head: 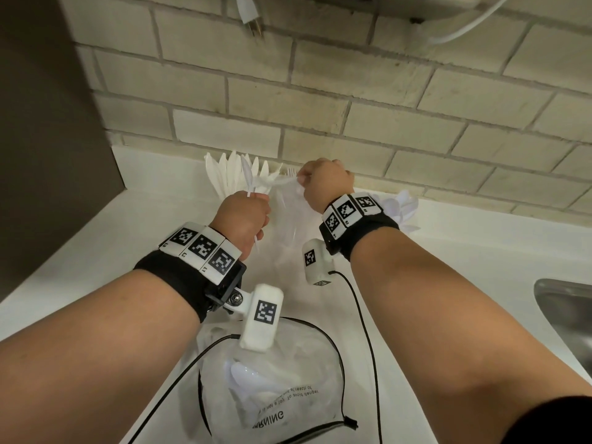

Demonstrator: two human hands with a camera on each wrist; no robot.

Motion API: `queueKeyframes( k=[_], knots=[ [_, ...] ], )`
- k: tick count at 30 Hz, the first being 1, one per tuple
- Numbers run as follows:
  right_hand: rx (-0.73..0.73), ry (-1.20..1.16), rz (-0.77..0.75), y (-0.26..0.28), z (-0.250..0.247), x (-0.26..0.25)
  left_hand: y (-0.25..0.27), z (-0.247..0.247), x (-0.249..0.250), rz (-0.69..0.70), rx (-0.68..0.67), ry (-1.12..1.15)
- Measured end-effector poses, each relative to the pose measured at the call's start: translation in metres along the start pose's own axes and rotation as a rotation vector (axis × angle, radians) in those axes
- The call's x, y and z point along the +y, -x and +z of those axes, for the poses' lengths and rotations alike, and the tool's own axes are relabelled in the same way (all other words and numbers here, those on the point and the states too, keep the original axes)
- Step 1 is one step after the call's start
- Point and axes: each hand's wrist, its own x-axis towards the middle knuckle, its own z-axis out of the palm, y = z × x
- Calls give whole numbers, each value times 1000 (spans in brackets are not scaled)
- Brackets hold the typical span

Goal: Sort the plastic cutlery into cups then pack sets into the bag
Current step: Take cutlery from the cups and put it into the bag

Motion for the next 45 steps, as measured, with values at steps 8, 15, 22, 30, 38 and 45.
queueKeyframes(
  k=[8,15,22,30,38,45],
  knots=[
    [201,-541,-94,17,3,35,-11,2,12,279,169,-90],
    [133,-412,-291,31,-5,32,-2,17,25,630,156,-460],
    [242,-870,-225,31,-13,22,3,24,27,717,141,-445],
    [179,-840,-204,40,4,38,-3,2,15,625,200,-474],
    [125,-303,-224,36,19,38,2,-1,9,579,195,-499],
    [238,-407,-228,46,2,31,4,6,1,445,-32,-682]
  ],
)
